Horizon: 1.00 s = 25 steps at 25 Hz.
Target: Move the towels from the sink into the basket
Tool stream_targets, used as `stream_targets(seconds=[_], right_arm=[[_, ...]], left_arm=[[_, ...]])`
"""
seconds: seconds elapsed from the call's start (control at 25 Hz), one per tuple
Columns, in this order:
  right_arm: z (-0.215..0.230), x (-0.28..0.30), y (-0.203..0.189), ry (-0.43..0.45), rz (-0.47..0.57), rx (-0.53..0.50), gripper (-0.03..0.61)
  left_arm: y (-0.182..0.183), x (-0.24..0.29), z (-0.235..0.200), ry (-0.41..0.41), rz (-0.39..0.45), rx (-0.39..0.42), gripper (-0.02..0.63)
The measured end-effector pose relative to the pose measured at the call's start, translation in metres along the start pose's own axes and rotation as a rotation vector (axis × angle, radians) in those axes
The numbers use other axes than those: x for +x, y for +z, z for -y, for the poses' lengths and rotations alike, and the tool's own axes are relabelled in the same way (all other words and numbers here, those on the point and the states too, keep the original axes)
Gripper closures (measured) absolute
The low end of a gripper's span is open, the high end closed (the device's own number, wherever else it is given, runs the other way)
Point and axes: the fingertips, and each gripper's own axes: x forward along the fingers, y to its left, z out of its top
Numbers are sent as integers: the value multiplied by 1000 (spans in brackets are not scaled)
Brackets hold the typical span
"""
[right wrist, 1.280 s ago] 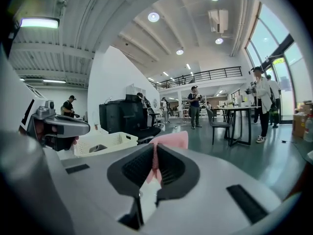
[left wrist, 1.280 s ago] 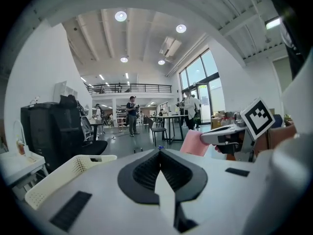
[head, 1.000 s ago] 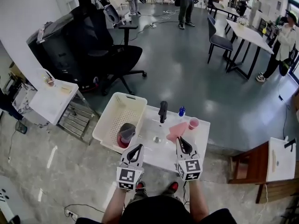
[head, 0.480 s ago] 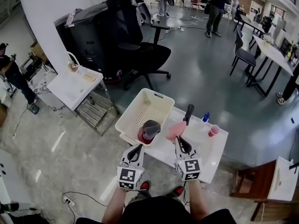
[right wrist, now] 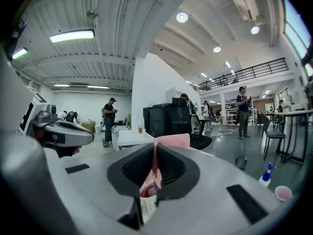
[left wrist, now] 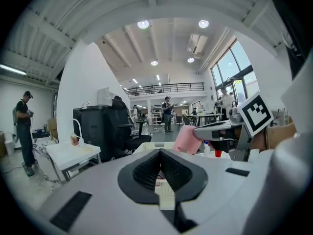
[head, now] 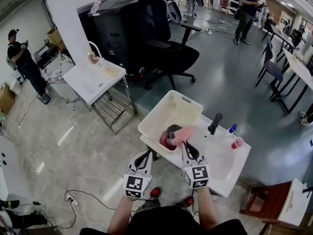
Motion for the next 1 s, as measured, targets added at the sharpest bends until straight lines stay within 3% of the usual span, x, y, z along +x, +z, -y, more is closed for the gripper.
stream_targets(seconds=[0.56, 1.0], right_arm=[[-30, 59, -33, 82, -86, -7, 535], [-36, 87, -76, 98, -187, 8, 534]], left_arm=[[-48, -6, -48, 82, -75, -73, 607], [-68, 7, -67, 92, -110, -124, 607]])
